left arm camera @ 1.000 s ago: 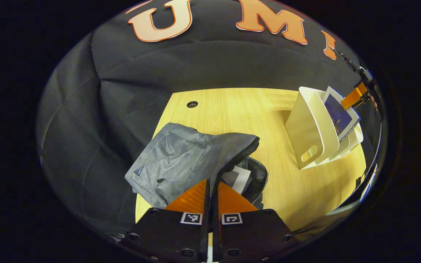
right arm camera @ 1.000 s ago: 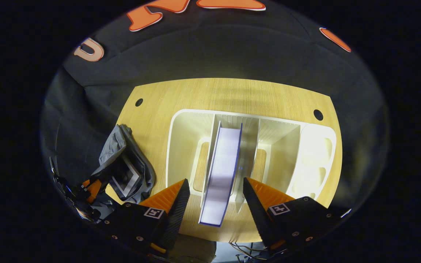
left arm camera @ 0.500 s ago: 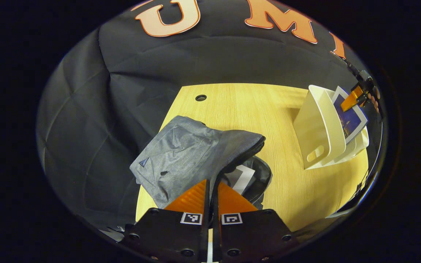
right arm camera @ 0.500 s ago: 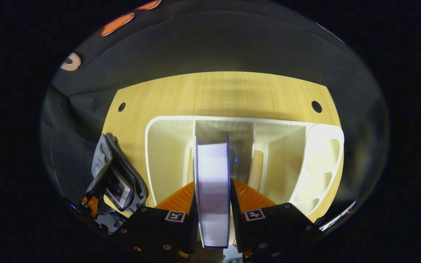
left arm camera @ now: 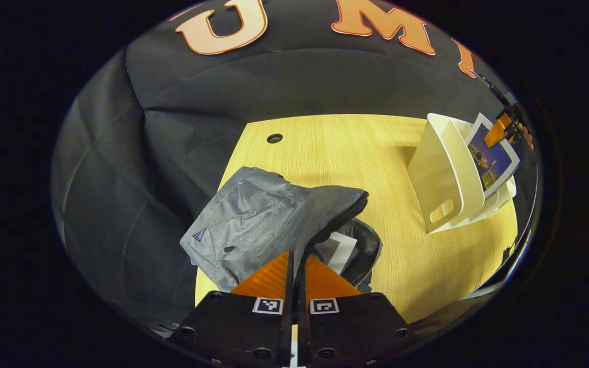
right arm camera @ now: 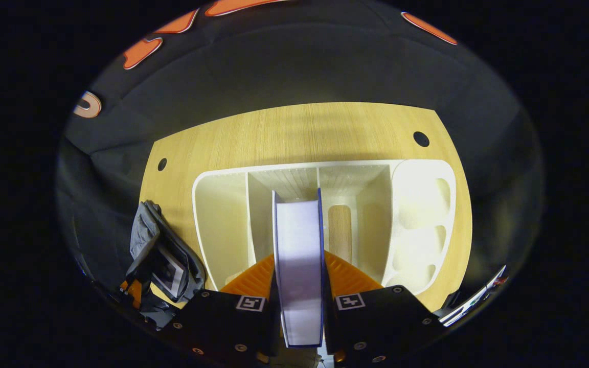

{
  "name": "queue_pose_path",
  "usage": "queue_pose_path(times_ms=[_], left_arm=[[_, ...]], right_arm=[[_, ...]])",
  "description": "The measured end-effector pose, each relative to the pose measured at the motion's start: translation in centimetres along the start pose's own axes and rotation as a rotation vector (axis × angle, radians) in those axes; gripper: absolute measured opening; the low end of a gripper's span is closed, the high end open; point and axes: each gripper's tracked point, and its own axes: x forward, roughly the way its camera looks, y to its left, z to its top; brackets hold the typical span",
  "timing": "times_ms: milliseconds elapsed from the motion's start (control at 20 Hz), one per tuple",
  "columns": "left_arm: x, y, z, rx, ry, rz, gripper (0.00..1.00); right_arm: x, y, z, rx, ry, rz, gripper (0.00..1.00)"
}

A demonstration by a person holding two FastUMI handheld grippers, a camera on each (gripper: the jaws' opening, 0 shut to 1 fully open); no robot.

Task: Open the schoolbag, grab two books from the bookshelf and put them into the schoolbag.

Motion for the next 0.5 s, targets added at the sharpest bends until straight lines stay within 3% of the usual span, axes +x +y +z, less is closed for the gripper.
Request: queue_pose_path(times_ms=[500], left_arm=[[0.5, 1.2, 0.1, 0.094, -0.048, -0.151, 0.05]], right_arm=[[-5.3, 1.8, -3.6, 0.109, -0.081, -0.040, 0.35]])
